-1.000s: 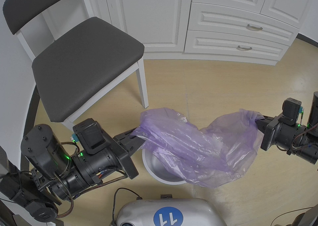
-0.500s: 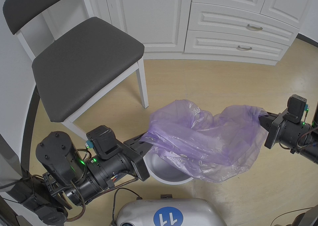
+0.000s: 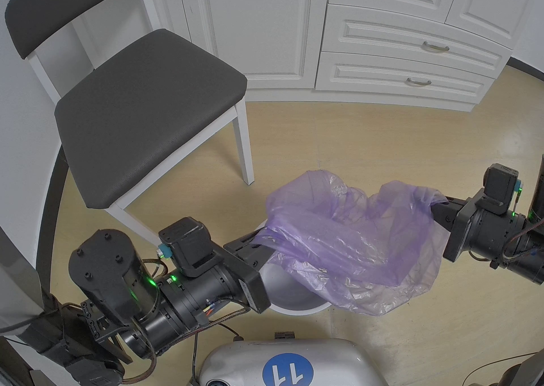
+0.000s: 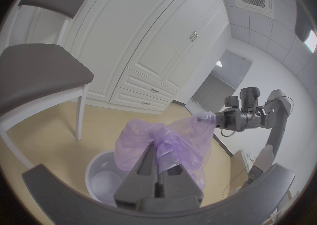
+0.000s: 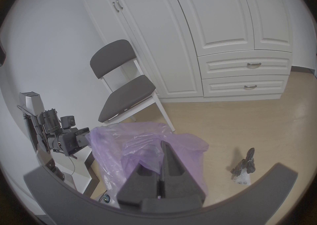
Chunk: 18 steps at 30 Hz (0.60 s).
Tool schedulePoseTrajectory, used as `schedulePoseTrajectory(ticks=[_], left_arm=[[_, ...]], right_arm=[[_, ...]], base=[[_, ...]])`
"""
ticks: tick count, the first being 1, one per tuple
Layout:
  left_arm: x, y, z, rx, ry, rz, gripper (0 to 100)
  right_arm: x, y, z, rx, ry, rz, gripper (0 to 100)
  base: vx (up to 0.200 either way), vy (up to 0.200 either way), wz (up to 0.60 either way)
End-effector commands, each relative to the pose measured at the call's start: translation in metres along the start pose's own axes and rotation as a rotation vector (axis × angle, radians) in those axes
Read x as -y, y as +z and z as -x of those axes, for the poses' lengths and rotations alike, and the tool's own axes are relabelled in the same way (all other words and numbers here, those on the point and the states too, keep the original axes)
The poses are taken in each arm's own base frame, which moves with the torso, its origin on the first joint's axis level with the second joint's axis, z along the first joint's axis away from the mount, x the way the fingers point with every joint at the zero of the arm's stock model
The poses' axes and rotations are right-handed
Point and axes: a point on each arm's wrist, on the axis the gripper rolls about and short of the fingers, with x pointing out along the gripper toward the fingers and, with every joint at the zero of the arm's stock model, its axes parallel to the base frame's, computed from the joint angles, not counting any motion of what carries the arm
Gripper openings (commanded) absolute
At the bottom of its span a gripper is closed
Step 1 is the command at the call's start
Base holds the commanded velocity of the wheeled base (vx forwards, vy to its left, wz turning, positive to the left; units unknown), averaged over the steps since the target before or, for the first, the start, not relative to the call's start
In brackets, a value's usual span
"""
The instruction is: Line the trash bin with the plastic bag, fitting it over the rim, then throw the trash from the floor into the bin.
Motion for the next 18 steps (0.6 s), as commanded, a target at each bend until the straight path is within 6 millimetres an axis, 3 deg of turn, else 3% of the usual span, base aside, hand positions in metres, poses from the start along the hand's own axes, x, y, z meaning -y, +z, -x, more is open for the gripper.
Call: schedulePoseTrajectory(ticks=[1, 10, 18], left_arm=[[0.014, 0.000, -0.011, 0.033, 0.024, 0.006, 0], [0.014, -0.001, -0.016, 0.040, 0.039, 0.008, 0], [-0.003, -0.009, -0.028, 0.024, 0.089, 0.010, 0]], right_arm=[[-0.013, -0.009, -0.009, -0.046, 0.048, -0.024, 0], [-0.016, -0.012, -0.022, -0.061, 0.004, -0.072, 0], [-0.017, -0.010, -0.039, -0.075, -0.008, -0.172, 0]], base=[[0.000, 0.000, 0.00], [0.000, 0.000, 0.00], [0.000, 0.000, 0.00]])
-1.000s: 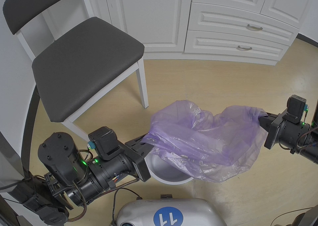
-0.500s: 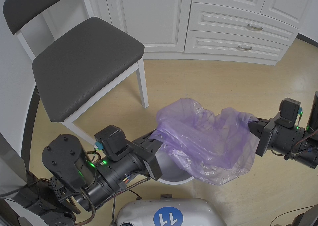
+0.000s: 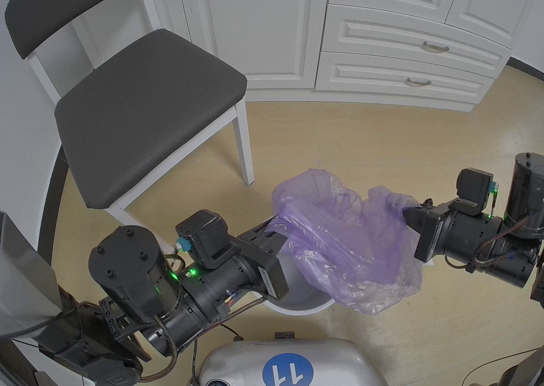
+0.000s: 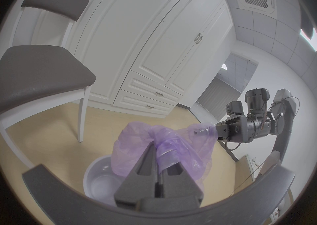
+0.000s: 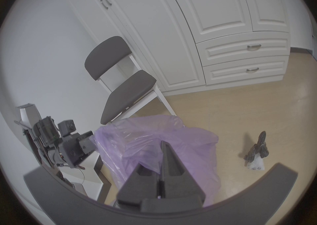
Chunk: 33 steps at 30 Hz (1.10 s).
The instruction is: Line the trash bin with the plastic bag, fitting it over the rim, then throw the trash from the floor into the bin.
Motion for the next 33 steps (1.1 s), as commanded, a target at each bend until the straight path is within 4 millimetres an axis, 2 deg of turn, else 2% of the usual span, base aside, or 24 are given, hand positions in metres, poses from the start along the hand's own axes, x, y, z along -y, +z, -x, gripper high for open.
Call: schedulePoseTrajectory(ticks=[1, 8, 9, 15, 21, 27, 30, 33], left_arm=[[-0.012, -0.009, -0.011, -0.017, 0.039, -0.001, 0], [-0.027, -0.019, -0.024, -0.034, 0.086, 0.016, 0], [-0.029, -0.023, -0.026, -0.042, 0.091, 0.021, 0], [-0.032, -0.027, -0.020, -0.068, 0.105, 0.019, 0], [-0.032, -0.034, -0.011, -0.117, 0.109, 0.010, 0], [-0.034, -0.037, -0.010, -0.128, 0.113, 0.009, 0], [-0.033, -0.034, -0.007, -0.124, 0.112, 0.008, 0], [-0.028, -0.020, 0.007, -0.102, 0.095, -0.013, 0]], right_arm=[[-0.001, -0.002, -0.016, -0.024, -0.011, -0.044, 0], [0.002, -0.007, -0.041, -0.058, -0.035, -0.152, 0], [0.002, -0.011, -0.049, -0.077, -0.042, -0.183, 0], [0.004, -0.031, -0.074, -0.153, -0.061, -0.221, 0], [0.000, -0.039, -0.077, -0.187, -0.050, -0.214, 0], [0.000, -0.049, -0.085, -0.219, -0.060, -0.217, 0], [-0.002, -0.049, -0.084, -0.229, -0.058, -0.225, 0], [-0.012, -0.042, -0.074, -0.248, -0.036, -0.221, 0]], base=[[0.000, 0.000, 0.00], [0.000, 0.000, 0.00], [0.000, 0.000, 0.00], [0.000, 0.000, 0.00], [0.000, 0.000, 0.00], [0.000, 0.000, 0.00], [0.000, 0.000, 0.00], [0.000, 0.000, 0.00]])
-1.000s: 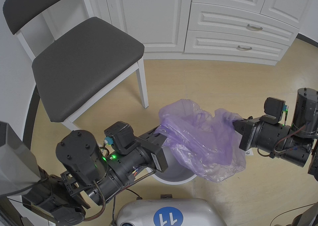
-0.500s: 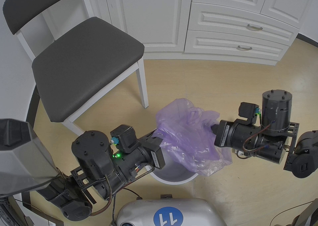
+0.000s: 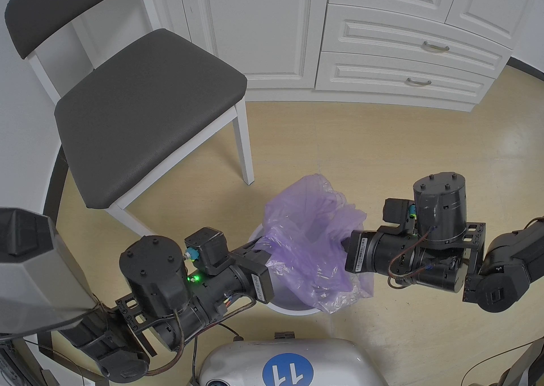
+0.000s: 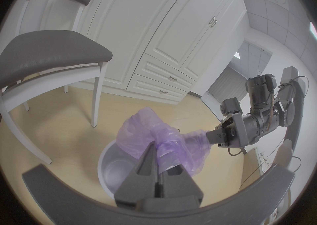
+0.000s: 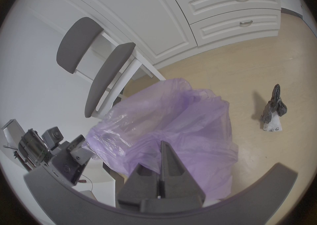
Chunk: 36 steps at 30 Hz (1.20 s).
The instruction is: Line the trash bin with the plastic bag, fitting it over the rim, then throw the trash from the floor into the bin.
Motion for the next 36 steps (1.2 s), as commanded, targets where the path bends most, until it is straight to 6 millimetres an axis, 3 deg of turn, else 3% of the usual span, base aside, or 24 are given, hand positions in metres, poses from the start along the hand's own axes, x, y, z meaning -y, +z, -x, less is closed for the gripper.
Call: schedulePoseTrajectory(ticks=[1, 19, 28, 36], left_arm=[[0.004, 0.015, 0.017, 0.030, -0.018, -0.014, 0], [0.015, 0.012, 0.027, 0.011, -0.061, -0.020, 0], [0.006, -0.012, 0.012, -0.075, -0.072, -0.015, 0], [-0.016, -0.031, -0.012, -0.090, -0.003, 0.039, 0]], right_arm=[[-0.011, 0.002, 0.010, -0.022, 0.023, 0.007, 0], [-0.025, 0.001, 0.029, -0.122, 0.018, 0.036, 0], [-0.019, -0.008, 0.019, -0.167, -0.022, 0.040, 0], [0.001, -0.020, -0.016, -0.233, -0.094, 0.019, 0]], base=[[0.000, 0.000, 0.00], [0.000, 0.000, 0.00], [0.000, 0.000, 0.00], [0.000, 0.000, 0.00]])
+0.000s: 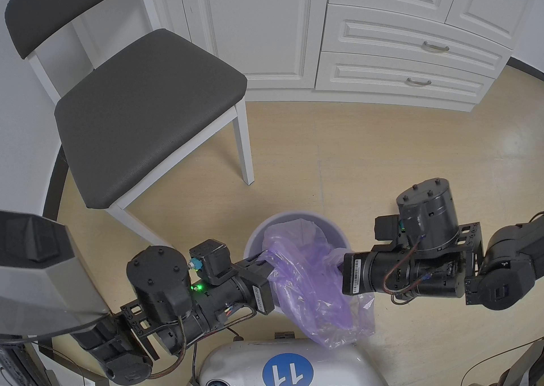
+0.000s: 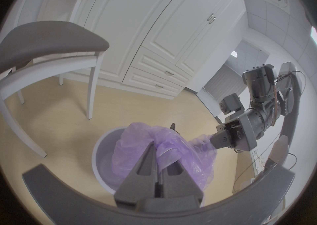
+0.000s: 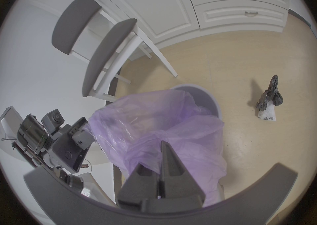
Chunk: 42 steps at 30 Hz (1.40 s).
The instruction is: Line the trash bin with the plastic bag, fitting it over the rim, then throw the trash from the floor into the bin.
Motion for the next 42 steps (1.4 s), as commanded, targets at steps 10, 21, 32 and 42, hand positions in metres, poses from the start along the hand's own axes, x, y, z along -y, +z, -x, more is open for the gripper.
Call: schedulePoseTrajectory(ticks=[10, 21, 32, 42], left_arm=[[-0.031, -0.021, -0.027, -0.036, 0.090, 0.055, 0], [-0.047, -0.012, -0.030, 0.004, 0.137, 0.062, 0], [-0.052, -0.011, -0.030, 0.006, 0.151, 0.062, 0], [-0.051, -0.019, -0.035, -0.012, 0.147, 0.063, 0]], right_arm=[[0.020, -0.010, -0.060, 0.009, -0.011, -0.118, 0], [0.011, -0.001, -0.064, 0.121, 0.076, -0.218, 0], [0.014, -0.010, -0.083, 0.095, 0.060, -0.247, 0], [0.025, -0.008, -0.084, 0.085, 0.020, -0.249, 0]], base=[[0.000, 0.000, 0.00], [0.000, 0.000, 0.00], [0.000, 0.000, 0.00], [0.000, 0.000, 0.00]])
